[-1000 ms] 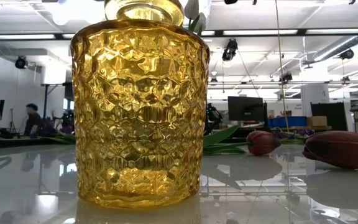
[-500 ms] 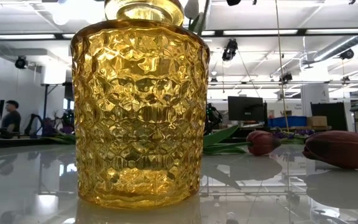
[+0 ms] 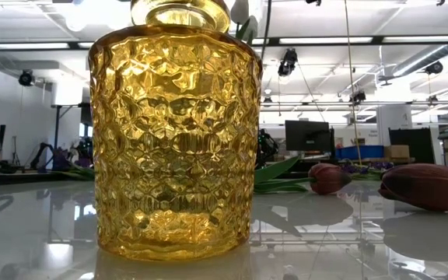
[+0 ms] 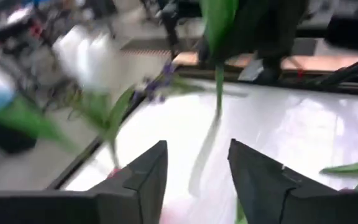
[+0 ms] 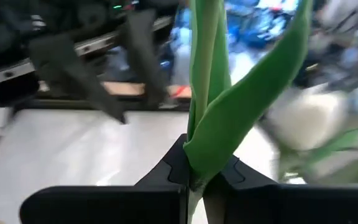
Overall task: Sort flowers into vase by color
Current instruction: Put the white tulip into the red vase
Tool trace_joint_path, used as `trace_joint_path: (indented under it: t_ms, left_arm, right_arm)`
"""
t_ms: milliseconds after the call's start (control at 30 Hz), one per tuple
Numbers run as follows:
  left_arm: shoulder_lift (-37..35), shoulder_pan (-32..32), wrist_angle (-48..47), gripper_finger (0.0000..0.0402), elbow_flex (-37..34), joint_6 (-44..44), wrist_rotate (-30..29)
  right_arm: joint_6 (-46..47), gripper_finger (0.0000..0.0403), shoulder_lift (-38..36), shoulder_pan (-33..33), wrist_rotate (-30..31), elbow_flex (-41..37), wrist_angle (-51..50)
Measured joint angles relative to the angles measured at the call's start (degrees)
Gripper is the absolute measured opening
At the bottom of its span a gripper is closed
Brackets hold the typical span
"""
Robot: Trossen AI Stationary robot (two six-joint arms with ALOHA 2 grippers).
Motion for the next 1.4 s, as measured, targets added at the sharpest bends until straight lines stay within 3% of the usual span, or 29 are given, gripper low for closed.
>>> trace_joint_path:
  t_ms: [133, 433, 533, 700, 867, 1400]
  left_arm:
    - [-1.1, 0.0, -6.3, 0.0180, -3.4, -9.8, -2.5]
    - [-0.9, 0.0, -0.9, 0.0185, -12.3, -18.9, -0.9]
    - [-0.9, 0.0, 1.6, 0.0185, -14.4, -19.5, -0.9]
    - [-0.8, 0.0, 2.7, 0.0185, -15.2, -19.7, -0.9]
    - [-0.8, 0.0, 2.8, 0.0185, -14.8, -19.6, -1.0]
    - [-0.8, 0.0, 2.4, 0.0185, -14.8, -19.6, -1.0]
  right_arm:
    - [-7.8, 0.0013, -0.7, -0.4, 4.8, 0.8, 0.2]
    - [-11.8, 0.0013, -1.8, -3.7, 7.2, 3.5, 2.5]
    - [-8.6, 0.0013, -2.6, -6.1, 6.4, 3.6, 3.1]
    - [-1.0, 0.0013, -2.7, -11.5, 0.1, 3.8, 3.3]
    - [0.8, 0.0013, -0.8, -14.7, -3.4, 3.7, 3.2]
    - [1.4, 0.0013, 4.0, -15.2, -3.8, 4.0, 8.0]
